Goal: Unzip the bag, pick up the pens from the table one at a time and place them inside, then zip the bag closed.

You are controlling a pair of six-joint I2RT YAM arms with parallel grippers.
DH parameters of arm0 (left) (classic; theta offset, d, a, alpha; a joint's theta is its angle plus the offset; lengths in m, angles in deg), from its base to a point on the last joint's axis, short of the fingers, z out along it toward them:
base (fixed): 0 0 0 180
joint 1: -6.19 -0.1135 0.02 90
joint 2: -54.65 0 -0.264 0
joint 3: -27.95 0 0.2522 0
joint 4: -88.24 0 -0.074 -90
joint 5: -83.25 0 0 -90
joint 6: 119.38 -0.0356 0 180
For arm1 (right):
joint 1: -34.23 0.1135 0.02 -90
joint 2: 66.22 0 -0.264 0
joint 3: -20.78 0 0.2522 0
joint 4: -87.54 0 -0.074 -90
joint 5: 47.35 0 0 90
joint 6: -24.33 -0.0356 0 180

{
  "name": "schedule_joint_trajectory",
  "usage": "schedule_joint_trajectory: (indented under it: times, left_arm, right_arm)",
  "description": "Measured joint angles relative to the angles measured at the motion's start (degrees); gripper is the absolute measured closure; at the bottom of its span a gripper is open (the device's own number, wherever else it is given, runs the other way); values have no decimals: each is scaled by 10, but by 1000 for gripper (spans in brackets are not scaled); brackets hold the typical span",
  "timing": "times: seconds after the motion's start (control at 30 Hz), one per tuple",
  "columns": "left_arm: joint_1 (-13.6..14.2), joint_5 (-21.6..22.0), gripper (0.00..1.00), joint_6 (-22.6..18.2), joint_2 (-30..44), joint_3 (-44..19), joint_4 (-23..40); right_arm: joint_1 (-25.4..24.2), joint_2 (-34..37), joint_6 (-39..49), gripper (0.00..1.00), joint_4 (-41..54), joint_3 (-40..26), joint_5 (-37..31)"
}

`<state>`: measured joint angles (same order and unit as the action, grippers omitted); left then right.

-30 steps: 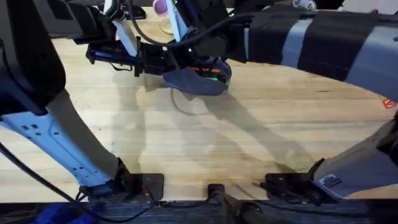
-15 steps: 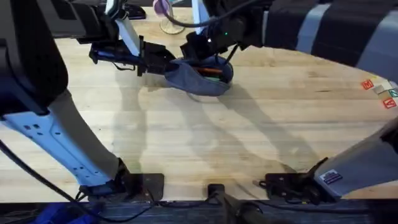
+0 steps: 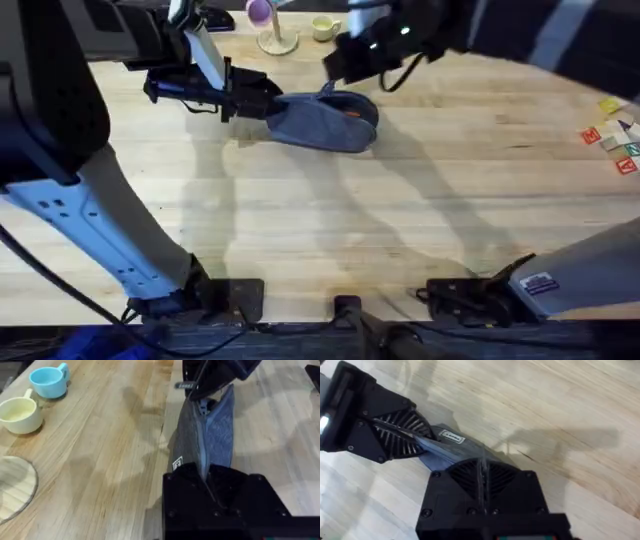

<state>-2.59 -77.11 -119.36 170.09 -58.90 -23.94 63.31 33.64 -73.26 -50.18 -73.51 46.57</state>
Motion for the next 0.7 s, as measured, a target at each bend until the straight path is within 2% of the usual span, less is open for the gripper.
schedule_joint_trajectory:
  times: [0.27,0.47,0.6,0.63,0.67,0.7]
  left_arm:
    - [-4,8,958,0,0,3,3]
    - [-4,8,958,0,0,3,3]
    - [-4,8,958,0,0,3,3]
    - [-4,8,958,0,0,3,3]
    - [-4,8,958,0,0,3,3]
    - [-4,8,958,0,0,3,3]
  right_arm:
    - [-84,-13,8,971,40,0,-41]
    - [-106,-13,13,971,50,0,-40]
    - [-104,-13,15,971,50,0,-7]
    - [-103,-13,14,955,50,0,4]
    - [-102,-13,14,855,50,0,16]
    - [-100,-13,14,702,50,0,30]
